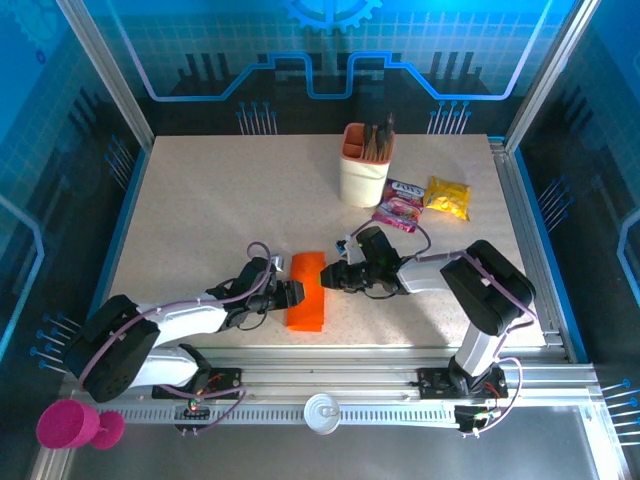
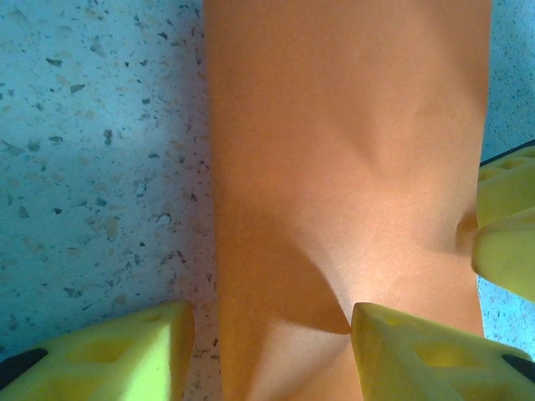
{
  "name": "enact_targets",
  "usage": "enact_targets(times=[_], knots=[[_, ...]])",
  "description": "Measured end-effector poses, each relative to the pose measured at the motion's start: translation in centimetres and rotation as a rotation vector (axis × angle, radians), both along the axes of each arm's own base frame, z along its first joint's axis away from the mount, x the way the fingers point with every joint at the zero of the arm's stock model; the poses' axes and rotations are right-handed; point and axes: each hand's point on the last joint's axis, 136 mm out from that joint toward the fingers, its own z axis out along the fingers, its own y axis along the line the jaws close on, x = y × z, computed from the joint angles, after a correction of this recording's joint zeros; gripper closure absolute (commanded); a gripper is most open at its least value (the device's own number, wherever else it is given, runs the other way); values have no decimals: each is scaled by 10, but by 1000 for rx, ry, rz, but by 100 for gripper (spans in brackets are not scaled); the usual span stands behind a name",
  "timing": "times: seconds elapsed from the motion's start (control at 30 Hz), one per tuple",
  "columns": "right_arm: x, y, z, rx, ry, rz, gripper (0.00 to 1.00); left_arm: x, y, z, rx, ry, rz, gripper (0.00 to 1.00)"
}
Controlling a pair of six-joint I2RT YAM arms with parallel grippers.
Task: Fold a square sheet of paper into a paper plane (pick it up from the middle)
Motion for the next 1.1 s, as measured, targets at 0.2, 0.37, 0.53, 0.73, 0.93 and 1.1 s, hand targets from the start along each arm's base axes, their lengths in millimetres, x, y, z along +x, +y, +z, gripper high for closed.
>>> enact_targets(times=[0.2,0.37,0.53,0.73,0.93,1.1], knots=[[-1,8,-5,28,31,-5,66,-3,3,3,-24,-11,17,43],[-4,16,0,49,26,6,68,-5,7,12,-73,-43,55,41],[-12,20,-1,54,30,20,71,-7,12,20,-123,-69,96,42],[-24,28,-4,47,38,45,73,-14,21,20,-158,-72,143,44],[-29,32,-11,30,53,51,77,-16,22,22,-182,-78,152,46],[-27,34,-8,45,60,39,92,-24,23,12,-179,-61,143,47]])
